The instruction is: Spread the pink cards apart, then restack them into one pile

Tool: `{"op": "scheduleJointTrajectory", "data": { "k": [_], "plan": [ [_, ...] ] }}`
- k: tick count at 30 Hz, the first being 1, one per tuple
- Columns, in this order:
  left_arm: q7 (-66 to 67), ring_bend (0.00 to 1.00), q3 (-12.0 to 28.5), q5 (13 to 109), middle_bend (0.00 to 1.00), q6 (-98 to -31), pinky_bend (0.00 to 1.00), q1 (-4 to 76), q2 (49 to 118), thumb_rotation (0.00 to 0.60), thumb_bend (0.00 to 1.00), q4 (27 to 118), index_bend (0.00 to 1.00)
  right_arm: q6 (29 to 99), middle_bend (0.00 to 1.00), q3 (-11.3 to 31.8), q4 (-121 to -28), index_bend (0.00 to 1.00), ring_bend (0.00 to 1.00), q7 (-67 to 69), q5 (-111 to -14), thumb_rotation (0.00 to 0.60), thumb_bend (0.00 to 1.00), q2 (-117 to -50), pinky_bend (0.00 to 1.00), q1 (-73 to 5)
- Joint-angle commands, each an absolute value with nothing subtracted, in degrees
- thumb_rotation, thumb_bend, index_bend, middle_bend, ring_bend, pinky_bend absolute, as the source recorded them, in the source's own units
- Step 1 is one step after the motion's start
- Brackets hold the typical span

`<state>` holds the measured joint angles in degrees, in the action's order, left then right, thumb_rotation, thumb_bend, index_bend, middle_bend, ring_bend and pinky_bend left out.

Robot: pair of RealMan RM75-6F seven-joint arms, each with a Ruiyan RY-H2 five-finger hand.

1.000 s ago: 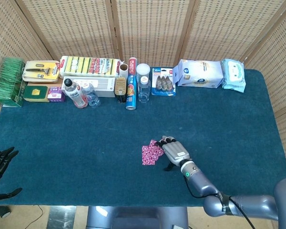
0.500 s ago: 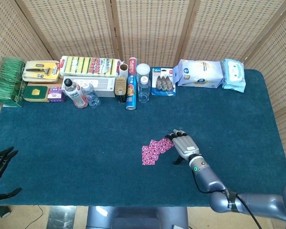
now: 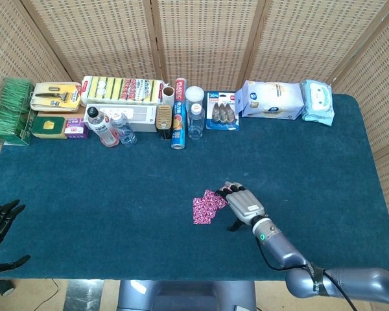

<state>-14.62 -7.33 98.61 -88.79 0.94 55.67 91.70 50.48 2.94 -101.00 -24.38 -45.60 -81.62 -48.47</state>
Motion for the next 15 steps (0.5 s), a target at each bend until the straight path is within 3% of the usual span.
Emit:
{"op": "scheduleJointTrajectory", "data": {
  "k": [1,15],
  "plan": [
    [-14.9,0.00,-7.3,98.6,0.00,-88.9,0.02,0.9,55.6,0.600,0.05,91.6,0.00,50.2,0.19,2.7,-100.3,0.16,0.00,-24.4,-45.1,0.600,0.00,-82.4,0.00,-48.6],
    [-15.0,0.00,-7.2,98.3,0.00,-88.7,0.02,1.0,55.6,0.600,0.05,91.5,0.00,49.4,0.19,1.9,-96.4,0.17,0.00,-23.1,-44.3,0.600,0.00,-82.8,0.00,-47.7]
  ]
}}
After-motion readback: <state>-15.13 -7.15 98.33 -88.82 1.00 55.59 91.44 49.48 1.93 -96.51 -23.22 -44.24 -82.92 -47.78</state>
